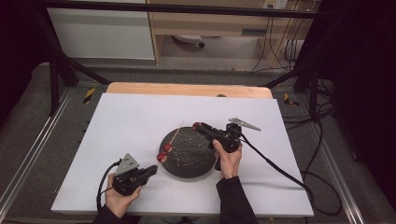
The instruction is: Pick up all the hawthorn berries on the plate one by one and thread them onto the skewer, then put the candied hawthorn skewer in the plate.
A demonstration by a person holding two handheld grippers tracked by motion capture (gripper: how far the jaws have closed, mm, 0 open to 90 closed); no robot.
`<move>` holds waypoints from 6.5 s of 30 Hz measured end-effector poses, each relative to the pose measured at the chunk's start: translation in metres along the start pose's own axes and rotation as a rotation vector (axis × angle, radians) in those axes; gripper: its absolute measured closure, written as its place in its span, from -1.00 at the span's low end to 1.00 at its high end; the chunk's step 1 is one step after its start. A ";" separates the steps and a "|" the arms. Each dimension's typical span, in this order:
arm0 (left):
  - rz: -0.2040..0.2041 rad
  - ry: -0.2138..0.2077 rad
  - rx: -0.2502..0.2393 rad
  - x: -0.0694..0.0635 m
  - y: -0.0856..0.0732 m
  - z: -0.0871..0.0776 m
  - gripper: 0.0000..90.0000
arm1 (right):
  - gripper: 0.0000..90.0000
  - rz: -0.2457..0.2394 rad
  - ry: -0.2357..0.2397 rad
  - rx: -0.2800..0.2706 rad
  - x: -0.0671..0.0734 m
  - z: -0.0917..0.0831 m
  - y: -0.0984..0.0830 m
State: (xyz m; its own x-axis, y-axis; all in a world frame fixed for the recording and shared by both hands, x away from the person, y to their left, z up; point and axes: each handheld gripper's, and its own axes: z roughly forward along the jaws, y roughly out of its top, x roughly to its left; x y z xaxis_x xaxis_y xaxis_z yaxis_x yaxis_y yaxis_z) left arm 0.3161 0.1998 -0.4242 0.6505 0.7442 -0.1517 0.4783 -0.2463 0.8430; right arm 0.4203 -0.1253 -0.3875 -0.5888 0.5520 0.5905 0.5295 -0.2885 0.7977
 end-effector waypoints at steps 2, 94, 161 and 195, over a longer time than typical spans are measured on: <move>-0.006 -0.001 -0.002 -0.002 0.000 0.001 0.97 | 0.39 0.004 0.000 -0.022 0.000 0.000 0.001; -0.067 -0.022 -0.084 -0.039 0.043 0.047 0.97 | 0.40 0.152 0.045 -0.196 -0.001 0.011 -0.012; -0.055 -0.053 0.011 -0.016 0.033 0.043 0.97 | -0.99 -0.411 -0.272 0.444 -0.049 -0.068 -0.032; -0.054 0.032 0.245 -0.011 0.038 0.074 0.97 | -0.97 -0.402 -0.312 0.465 -0.067 -0.121 -0.049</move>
State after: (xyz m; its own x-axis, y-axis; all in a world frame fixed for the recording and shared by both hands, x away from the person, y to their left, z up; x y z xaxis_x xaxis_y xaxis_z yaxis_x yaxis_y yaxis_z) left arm 0.3709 0.1363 -0.4284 0.6026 0.7790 -0.1734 0.6435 -0.3458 0.6828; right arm 0.3596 -0.2428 -0.4511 -0.6280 0.7653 0.1411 0.5549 0.3133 0.7707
